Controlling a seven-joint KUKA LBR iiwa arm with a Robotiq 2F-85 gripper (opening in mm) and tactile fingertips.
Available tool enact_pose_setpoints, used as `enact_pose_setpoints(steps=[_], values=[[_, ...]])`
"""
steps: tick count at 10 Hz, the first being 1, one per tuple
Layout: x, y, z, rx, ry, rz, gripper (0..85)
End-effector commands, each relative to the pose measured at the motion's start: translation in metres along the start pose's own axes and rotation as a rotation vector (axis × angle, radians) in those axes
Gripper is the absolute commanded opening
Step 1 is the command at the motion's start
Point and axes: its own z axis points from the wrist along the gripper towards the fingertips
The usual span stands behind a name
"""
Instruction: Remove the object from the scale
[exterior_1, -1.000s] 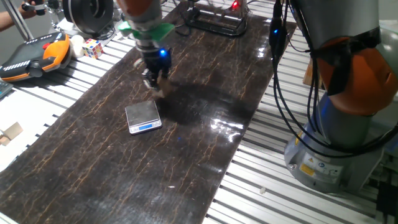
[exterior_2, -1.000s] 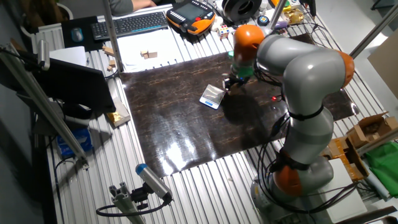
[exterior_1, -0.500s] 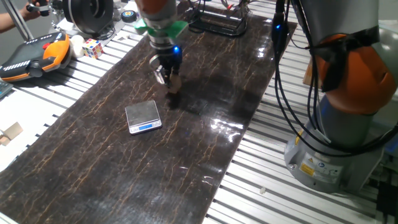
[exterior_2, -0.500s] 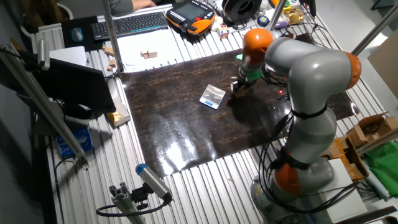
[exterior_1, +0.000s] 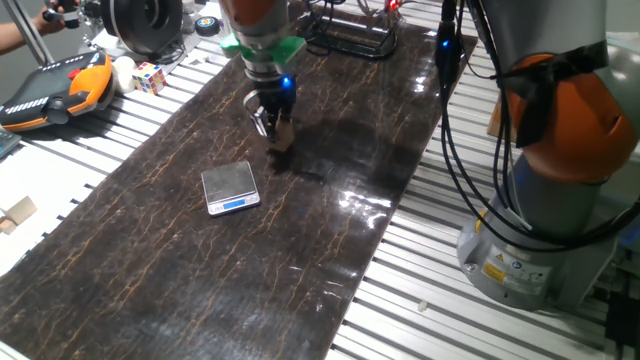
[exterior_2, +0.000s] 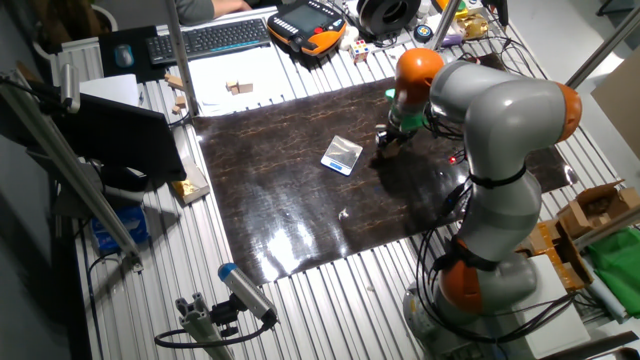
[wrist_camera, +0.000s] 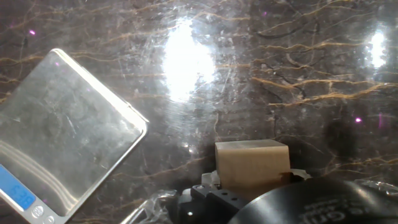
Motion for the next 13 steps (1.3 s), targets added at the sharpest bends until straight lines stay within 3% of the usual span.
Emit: enact_pose_setpoints(steps=[1, 6, 9, 10, 12, 13], values=[[0.000, 0.000, 0.001, 0.001, -0.005, 0.002, 8.3], [0.000, 0.005, 0.011, -0.002, -0.014, 0.026, 32.3], [-0.003, 0.007, 0.000, 0.018, -0.007, 0.056, 62.3], [-0.003, 0.007, 0.000, 0.016, -0.014, 0.062, 68.0], [-0.004, 0.009, 0.001, 0.015, -0.013, 0.060, 68.7], [-0.005, 0.011, -0.006, 0.012, 0.001, 0.063, 68.7]])
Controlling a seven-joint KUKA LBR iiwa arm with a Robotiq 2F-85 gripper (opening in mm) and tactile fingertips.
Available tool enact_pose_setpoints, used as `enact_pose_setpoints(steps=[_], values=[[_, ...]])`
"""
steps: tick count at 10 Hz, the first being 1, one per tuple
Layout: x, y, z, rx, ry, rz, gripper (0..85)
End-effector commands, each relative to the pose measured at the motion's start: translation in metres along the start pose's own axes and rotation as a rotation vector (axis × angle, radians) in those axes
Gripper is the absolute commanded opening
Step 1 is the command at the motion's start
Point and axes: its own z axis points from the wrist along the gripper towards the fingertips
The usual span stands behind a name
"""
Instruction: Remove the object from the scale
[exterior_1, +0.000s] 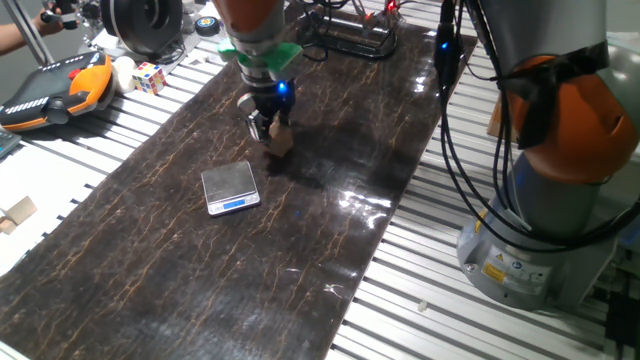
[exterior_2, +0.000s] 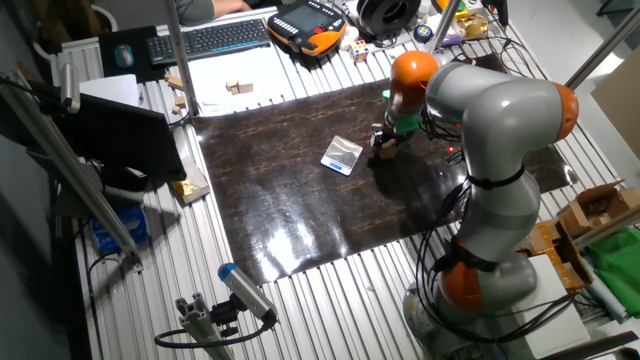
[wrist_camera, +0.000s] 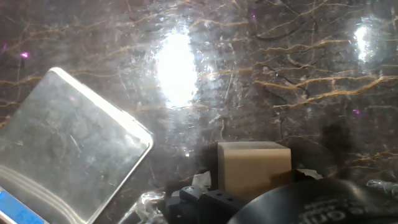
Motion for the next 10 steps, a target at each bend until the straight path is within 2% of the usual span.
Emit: enact_pose_setpoints(steps=[1, 2, 5, 8, 9, 10], values=[[-0.001, 0.004, -0.017, 0.002, 0.025, 0.005, 68.3], [-0.001, 0.011, -0.039, 0.012, 0.041, 0.013, 67.3], [0.007, 0.041, -0.093, -0.011, 0.076, 0.016, 45.7], [0.018, 0.066, -0.125, -0.016, 0.081, 0.022, 21.3], [0.023, 0.070, -0.131, -0.035, 0.079, 0.020, 12.7], [0.025, 0.071, -0.136, -0.033, 0.069, -0.006, 0.7]])
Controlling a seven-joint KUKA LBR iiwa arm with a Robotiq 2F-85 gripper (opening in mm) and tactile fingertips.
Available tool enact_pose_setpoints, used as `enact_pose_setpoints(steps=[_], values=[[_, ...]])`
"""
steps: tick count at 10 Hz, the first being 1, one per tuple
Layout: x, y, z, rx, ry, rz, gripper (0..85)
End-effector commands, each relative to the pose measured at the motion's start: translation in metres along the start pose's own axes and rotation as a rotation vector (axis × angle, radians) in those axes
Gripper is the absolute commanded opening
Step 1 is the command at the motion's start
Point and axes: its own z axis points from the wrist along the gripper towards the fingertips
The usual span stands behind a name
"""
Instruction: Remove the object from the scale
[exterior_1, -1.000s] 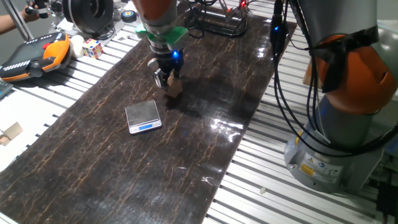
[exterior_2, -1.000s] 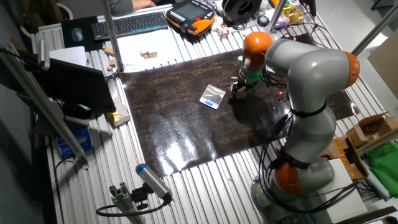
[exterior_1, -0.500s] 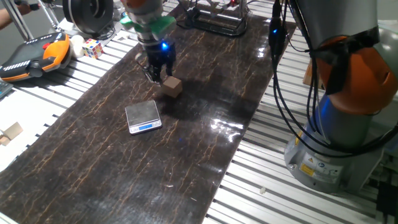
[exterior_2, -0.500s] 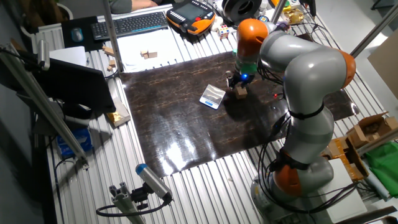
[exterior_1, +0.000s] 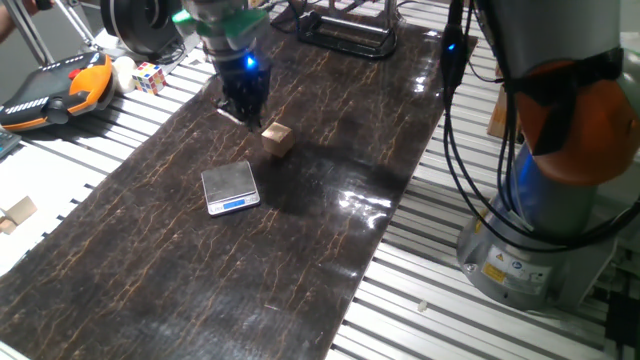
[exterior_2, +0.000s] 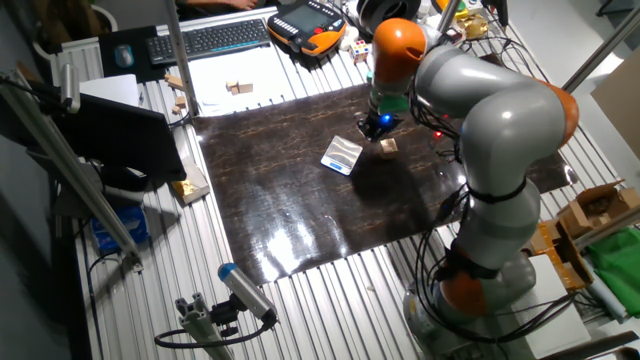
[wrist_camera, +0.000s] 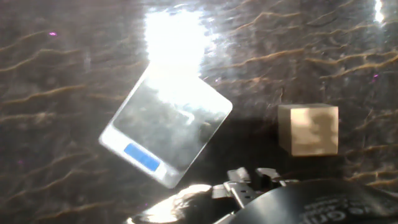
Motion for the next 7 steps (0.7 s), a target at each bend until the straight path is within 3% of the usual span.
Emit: enact_pose_setpoints(steps=[1, 2, 5, 7], values=[[0.0043, 0.0000, -0.0346, 0.010, -0.007, -0.013, 0.7], [0.0058, -0.0003, -0.0379, 0.023, -0.012, -0.029, 0.7], [0.0100, 0.0023, -0.0411, 0.014, -0.017, -0.040, 0.7], [0.0092, 0.0019, -0.0413, 0.028, -0.035, -0.053, 0.7]])
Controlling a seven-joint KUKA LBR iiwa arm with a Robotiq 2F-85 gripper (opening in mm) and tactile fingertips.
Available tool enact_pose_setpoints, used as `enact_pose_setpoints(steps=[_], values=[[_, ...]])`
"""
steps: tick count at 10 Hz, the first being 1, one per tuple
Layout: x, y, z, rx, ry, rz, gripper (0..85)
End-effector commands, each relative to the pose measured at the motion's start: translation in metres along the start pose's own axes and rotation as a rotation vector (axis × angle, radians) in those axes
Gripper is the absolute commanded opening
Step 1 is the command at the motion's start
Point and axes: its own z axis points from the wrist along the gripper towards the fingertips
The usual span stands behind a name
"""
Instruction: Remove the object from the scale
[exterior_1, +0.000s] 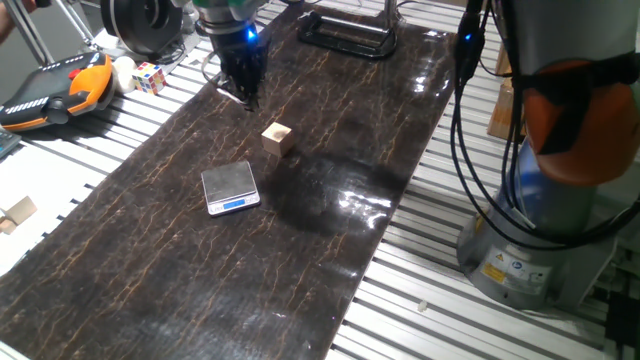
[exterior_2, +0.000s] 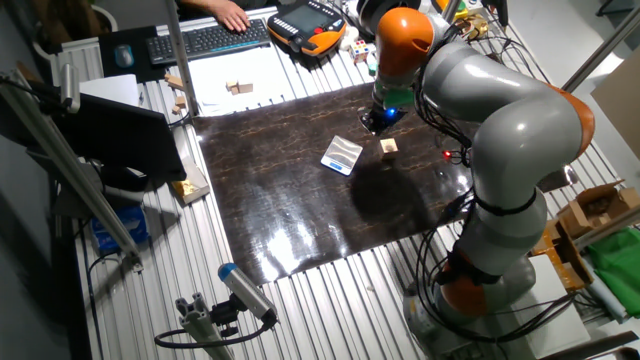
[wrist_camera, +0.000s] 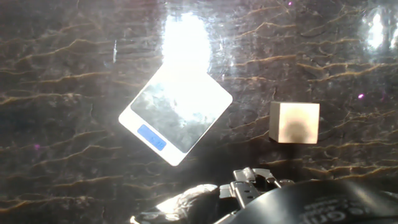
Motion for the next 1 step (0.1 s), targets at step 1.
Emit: enact_pose_setpoints(steps=[1], values=[[-0.0003, 0.0003, 0.0005, 0.002, -0.002, -0.001, 0.7]])
